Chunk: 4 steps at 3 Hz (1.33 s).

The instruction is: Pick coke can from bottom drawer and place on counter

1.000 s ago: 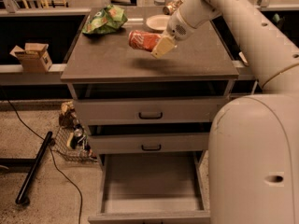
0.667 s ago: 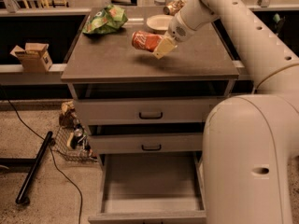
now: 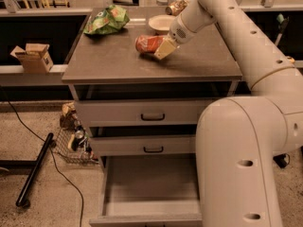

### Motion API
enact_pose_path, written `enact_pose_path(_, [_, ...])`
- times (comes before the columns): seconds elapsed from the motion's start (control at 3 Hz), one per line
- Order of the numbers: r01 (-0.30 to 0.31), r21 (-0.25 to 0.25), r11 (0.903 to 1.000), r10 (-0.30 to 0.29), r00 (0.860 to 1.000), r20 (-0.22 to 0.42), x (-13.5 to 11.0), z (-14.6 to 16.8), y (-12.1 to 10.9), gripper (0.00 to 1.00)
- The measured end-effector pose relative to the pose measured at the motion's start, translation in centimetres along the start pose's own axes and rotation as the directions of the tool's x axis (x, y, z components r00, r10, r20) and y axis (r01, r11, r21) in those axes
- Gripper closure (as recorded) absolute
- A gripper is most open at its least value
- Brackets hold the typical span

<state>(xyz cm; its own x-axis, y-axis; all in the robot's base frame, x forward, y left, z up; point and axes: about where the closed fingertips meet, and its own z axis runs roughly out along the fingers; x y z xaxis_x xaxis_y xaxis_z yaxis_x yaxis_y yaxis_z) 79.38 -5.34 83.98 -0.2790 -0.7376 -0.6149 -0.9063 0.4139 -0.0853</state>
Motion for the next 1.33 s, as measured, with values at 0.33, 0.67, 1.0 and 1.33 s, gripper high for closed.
enact_pose_path(0.33, [-0.001,0.000,1.0000,0.001,1.000,0.000,-0.1,0.3,-0.4,0.00])
enact_pose_path(0.67, [0.007,0.002,1.0000,-0.007,1.000,0.022,0.1,-1.0,-0.6,0.00])
enact_pose_path(1.0, [0.006,0.037,0.9993,-0.008,0.999,0.050,0.9,-4.2,-0.9,0.00])
enact_pose_path(1.33, [0.000,0.070,0.9975,-0.005,0.997,0.077,2.0,-7.7,0.0,0.00])
